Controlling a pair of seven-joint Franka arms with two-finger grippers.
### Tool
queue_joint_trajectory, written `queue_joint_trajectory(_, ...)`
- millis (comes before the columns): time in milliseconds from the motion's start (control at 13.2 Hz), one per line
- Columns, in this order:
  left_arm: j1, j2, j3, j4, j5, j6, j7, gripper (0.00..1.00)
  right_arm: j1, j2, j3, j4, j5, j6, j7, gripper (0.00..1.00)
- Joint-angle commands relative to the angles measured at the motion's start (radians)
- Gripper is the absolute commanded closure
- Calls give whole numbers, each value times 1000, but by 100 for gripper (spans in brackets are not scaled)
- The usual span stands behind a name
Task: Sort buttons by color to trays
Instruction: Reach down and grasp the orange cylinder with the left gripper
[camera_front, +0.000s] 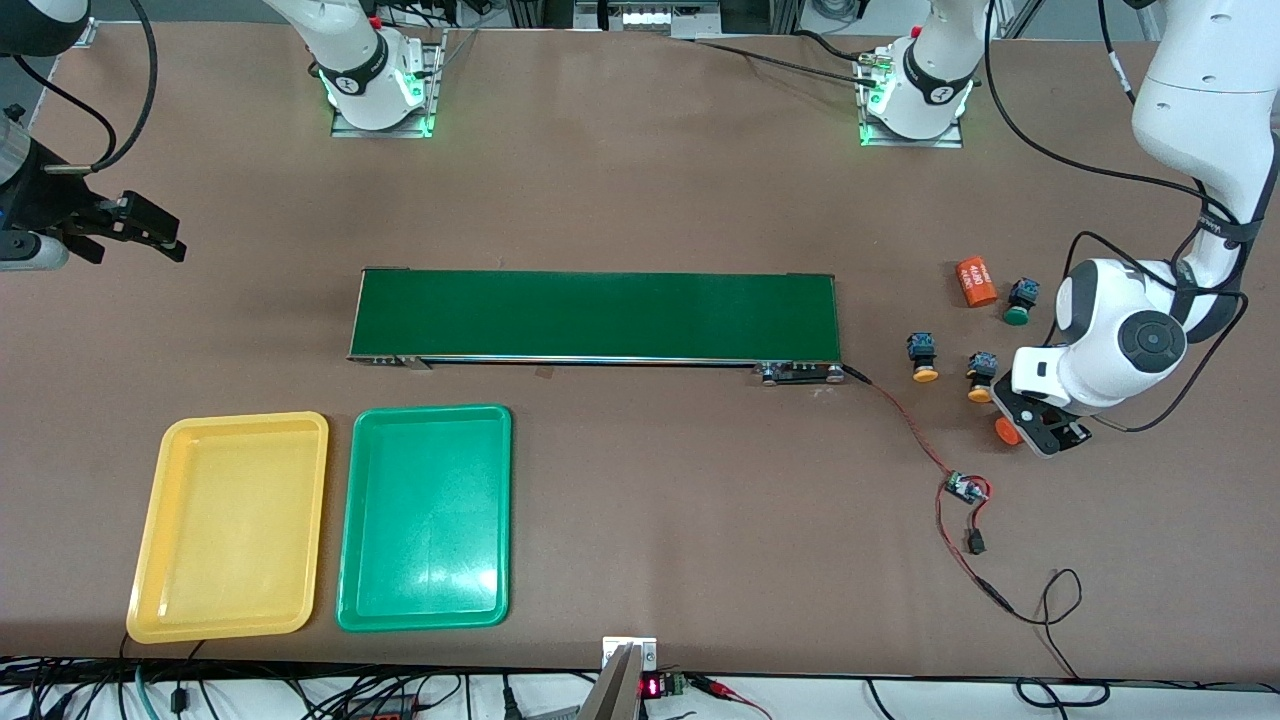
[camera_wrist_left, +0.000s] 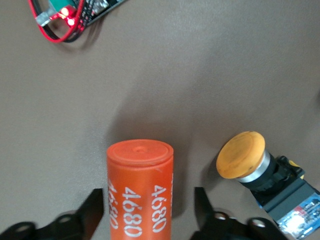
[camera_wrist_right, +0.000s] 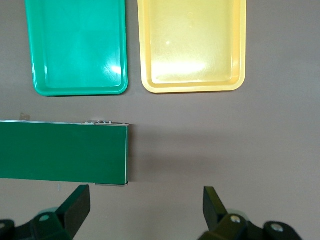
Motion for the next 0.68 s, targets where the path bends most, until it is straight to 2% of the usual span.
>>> queue_joint_trajectory(0,3,-21,-7,8,21,-9,35,78,-2,-17,-1,-13,15,8,3,0)
queue_joint_trajectory(152,0,-63,-22,38,21,-137,56,83,-5,-14,-2,-8,13,8,3,0)
queue_joint_trajectory(380,9,-122,-137,86,16,-361,99,83,-2,-17,-1,1,1,8,-8,0)
queue_joint_trajectory(456,13,-126,-195,89,4,-450,105,83,0,-17,-1,1,-1,8,-8,0)
queue_joint_trajectory(608,16,-144,-313,89,-51,-511,105,84,1,-17,1,1,-1,8,-5,0)
